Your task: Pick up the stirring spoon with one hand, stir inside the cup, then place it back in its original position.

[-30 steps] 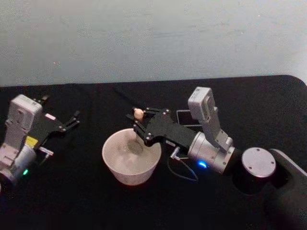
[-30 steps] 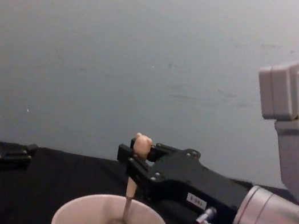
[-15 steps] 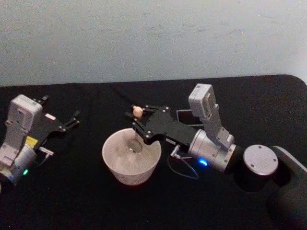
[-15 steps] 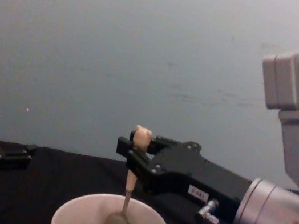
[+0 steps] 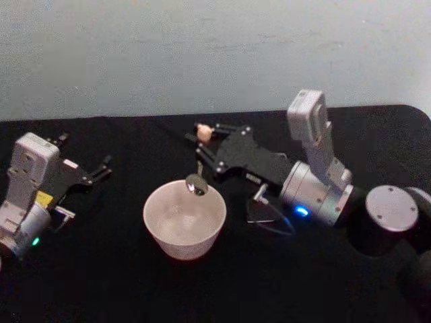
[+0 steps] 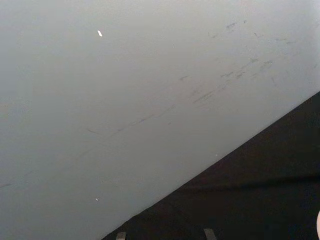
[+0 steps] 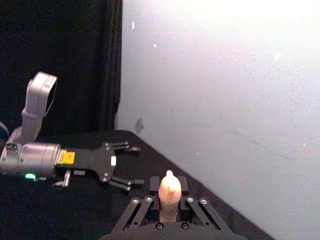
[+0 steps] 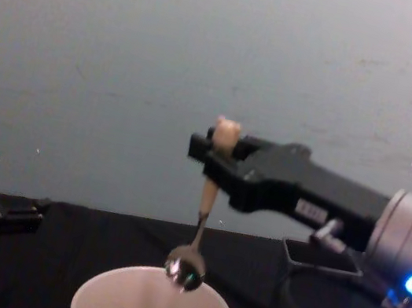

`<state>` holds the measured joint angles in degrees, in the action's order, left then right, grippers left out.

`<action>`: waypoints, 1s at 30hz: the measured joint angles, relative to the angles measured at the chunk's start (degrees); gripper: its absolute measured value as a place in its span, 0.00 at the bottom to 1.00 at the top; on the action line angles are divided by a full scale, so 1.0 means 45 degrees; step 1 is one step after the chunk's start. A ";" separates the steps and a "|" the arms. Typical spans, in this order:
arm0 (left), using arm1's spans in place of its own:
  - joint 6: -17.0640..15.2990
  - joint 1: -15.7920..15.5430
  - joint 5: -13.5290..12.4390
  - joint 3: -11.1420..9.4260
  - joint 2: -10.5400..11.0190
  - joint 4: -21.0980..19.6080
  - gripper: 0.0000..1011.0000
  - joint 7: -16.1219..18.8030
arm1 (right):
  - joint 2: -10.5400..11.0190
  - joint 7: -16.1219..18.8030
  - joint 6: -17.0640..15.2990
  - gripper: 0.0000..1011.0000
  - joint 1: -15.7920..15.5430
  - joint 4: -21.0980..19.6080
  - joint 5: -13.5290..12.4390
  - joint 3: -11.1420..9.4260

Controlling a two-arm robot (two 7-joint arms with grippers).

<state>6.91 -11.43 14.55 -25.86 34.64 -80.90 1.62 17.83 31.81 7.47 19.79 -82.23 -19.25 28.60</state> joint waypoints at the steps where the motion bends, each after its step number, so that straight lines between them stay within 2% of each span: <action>1: 0.0000 0.0001 0.0000 -0.0001 0.0000 0.0000 0.99 0.0000 | 0.0108 -0.0055 -0.0140 0.21 -0.0018 -0.0253 -0.0076 -0.0074; 7: 0.0000 0.0000 -0.0001 0.0000 0.0000 0.0000 0.99 0.0000 | 0.0535 -0.0262 -0.0604 0.21 -0.0088 -0.1059 -0.0338 -0.0365; 19: 0.0000 0.0000 0.0000 -0.0001 0.0000 0.0000 0.99 0.0000 | 0.1167 -0.0670 -0.0709 0.21 -0.0331 -0.2006 -0.0765 -0.1056; 30: 0.0000 0.0001 0.0000 0.0000 0.0000 0.0000 0.99 0.0000 | 0.1898 -0.1334 -0.1204 0.21 -0.1076 -0.3023 -0.0975 -0.1865</action>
<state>6.91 -11.43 14.55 -25.86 34.65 -80.90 1.62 26.36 25.81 2.05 14.95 -95.84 -23.64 20.21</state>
